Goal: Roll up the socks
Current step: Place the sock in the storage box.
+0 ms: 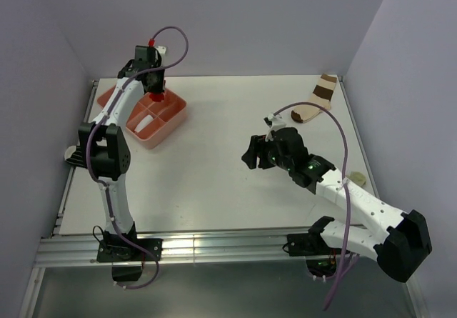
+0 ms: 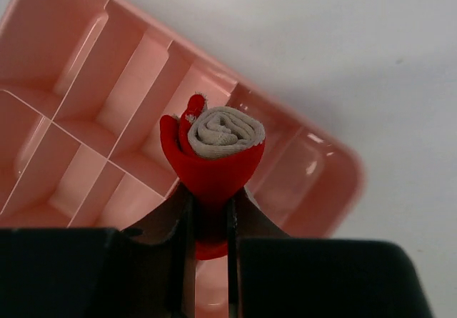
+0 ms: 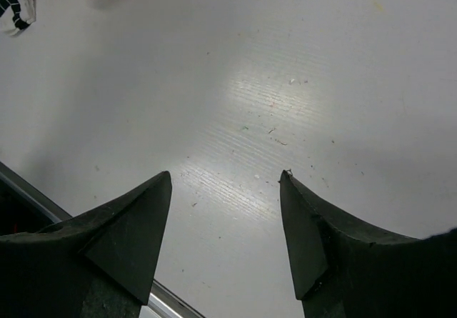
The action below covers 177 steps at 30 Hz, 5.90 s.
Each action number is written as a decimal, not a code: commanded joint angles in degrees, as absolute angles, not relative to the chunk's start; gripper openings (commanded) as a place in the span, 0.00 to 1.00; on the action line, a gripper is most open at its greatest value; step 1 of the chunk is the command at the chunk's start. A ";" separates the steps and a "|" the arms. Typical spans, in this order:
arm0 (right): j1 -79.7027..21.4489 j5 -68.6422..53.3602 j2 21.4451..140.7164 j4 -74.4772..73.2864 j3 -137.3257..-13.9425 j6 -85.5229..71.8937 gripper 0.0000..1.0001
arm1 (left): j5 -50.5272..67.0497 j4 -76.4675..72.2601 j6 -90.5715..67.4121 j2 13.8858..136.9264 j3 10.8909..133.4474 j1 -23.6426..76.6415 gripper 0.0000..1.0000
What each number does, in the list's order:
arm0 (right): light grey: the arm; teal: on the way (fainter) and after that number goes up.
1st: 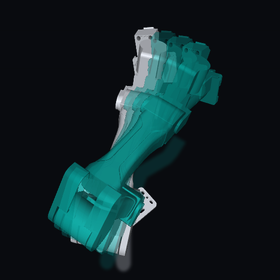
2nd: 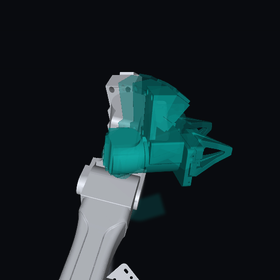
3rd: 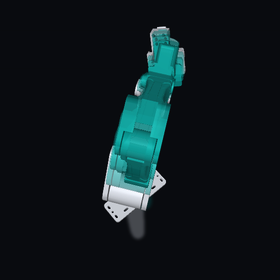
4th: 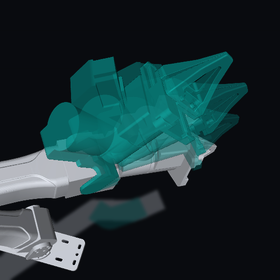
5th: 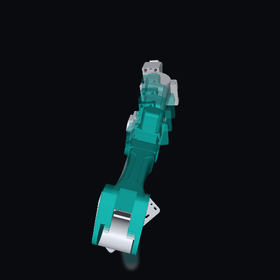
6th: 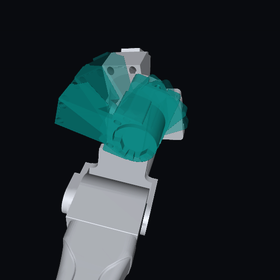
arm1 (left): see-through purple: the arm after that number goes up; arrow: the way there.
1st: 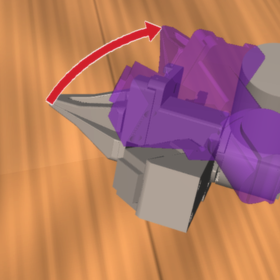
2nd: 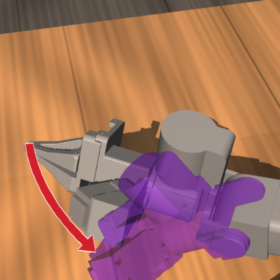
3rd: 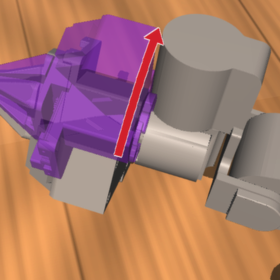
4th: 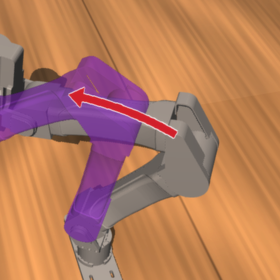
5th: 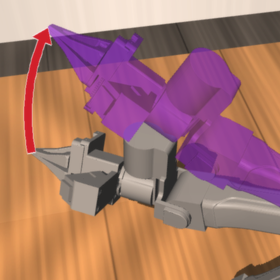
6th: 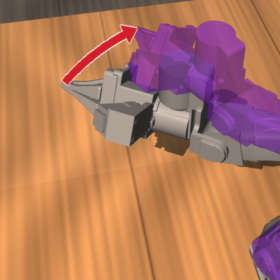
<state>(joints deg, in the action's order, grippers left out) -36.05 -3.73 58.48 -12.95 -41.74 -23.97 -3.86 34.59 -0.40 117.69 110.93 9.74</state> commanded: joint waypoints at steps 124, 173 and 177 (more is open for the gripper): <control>-29.27 -14.24 74.36 -12.74 -50.19 -21.80 0.60 | -0.88 37.09 11.60 127.62 112.68 10.90 0.48; -29.27 -14.41 72.16 -13.27 -49.48 -23.20 0.59 | 2.02 27.34 6.33 119.71 107.58 11.25 0.42; -29.27 -14.15 71.90 -13.01 -49.04 -23.55 0.59 | 2.63 24.18 5.19 118.39 106.00 11.08 0.39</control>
<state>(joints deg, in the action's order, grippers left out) -29.69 -13.91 71.77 -13.76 -46.94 -23.53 0.99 30.52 7.16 123.52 106.61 10.96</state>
